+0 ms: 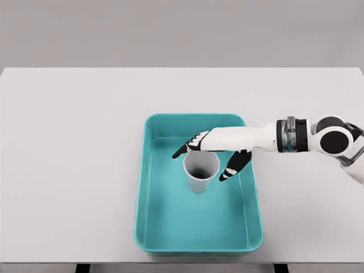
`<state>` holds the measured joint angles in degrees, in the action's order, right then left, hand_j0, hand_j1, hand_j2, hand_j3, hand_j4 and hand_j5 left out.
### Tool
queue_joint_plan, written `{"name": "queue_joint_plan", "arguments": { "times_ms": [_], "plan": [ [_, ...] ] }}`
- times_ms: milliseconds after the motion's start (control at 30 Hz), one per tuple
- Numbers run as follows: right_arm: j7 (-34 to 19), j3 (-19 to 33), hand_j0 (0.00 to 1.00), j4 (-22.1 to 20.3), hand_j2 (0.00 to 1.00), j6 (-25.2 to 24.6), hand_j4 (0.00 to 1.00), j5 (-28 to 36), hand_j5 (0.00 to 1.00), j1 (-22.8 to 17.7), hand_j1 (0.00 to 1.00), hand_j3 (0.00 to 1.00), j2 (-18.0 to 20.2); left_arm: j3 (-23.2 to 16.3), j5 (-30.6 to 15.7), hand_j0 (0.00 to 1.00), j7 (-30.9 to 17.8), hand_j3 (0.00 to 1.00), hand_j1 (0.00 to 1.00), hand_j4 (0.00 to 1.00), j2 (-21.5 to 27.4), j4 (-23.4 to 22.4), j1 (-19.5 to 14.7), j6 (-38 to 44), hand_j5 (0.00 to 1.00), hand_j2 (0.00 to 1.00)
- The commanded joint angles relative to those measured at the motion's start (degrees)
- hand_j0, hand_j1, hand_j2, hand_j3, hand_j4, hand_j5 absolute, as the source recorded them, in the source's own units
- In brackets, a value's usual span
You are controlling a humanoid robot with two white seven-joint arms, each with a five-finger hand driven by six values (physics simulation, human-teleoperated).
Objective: Put the paper cup into the basket with your right arm
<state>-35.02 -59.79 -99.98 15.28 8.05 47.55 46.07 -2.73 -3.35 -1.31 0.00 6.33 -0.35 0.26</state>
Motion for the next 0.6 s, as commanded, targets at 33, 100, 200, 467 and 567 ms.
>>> {"name": "queue_joint_plan", "arguments": {
  "times_ms": [33,100,200,467,567],
  "plan": [
    [0.02,0.2,0.99,-0.3,0.99,0.01,0.99,0.3,0.99,0.09,0.99,0.99,0.25,0.0,0.01,1.0,-0.01,1.0,1.0,1.0,0.0,0.0,0.0,0.0,1.0,1.0],
    [0.02,0.38,0.99,-0.39,0.99,0.01,0.99,0.3,0.99,0.17,0.99,0.99,0.34,0.0,0.01,1.0,-0.01,1.0,1.0,1.0,0.0,0.0,0.0,0.0,1.0,1.0],
    [0.02,0.82,0.99,-0.39,0.99,0.19,0.99,0.3,0.99,0.44,0.99,0.99,0.42,0.0,0.01,1.0,-0.01,1.0,1.0,1.0,0.0,0.0,0.0,0.0,1.0,1.0],
    [0.02,1.78,0.99,-0.48,0.99,0.71,0.99,0.38,0.99,0.79,0.99,0.99,2.44,0.0,-0.08,1.0,-0.01,1.0,1.0,1.0,0.0,0.0,0.0,0.0,1.0,1.0],
    [0.02,3.01,0.99,-0.48,0.99,0.8,0.99,0.47,0.99,0.79,0.99,0.99,3.32,0.0,0.01,1.0,-0.01,1.0,1.0,1.0,0.0,0.0,0.0,0.0,1.0,1.0]
  ]
}}
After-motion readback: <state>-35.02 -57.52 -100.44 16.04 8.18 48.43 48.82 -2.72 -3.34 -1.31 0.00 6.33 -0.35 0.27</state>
